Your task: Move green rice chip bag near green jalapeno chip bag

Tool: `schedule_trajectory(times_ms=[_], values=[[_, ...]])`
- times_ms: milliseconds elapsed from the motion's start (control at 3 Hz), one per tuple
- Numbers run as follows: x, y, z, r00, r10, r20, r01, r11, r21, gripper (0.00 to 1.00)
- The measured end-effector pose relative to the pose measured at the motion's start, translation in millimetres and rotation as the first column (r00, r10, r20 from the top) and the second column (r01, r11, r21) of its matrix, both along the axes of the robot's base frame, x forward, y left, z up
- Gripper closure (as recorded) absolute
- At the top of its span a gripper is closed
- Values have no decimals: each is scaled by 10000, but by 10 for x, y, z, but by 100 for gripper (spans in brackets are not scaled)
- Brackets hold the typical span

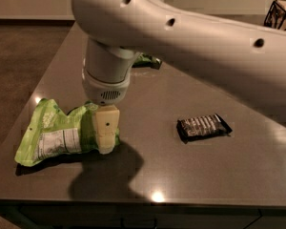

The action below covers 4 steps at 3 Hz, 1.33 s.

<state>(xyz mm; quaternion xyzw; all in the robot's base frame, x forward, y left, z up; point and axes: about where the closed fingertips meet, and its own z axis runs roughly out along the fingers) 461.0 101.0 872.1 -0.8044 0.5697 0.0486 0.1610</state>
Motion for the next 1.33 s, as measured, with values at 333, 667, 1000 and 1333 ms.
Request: schedule_trajectory(times_ms=[333,667,1000,1333], values=[[-73,132,-142,9992,401,-5,-401,9979,-501,1],[-101,177,-191,9985,529,-138,-538,9954,-790,21],[-60,162,-185,9987,364,-366,-395,9953,-880,45],[28,102,-117,9987,19,-505,-58,9969,-783,68]])
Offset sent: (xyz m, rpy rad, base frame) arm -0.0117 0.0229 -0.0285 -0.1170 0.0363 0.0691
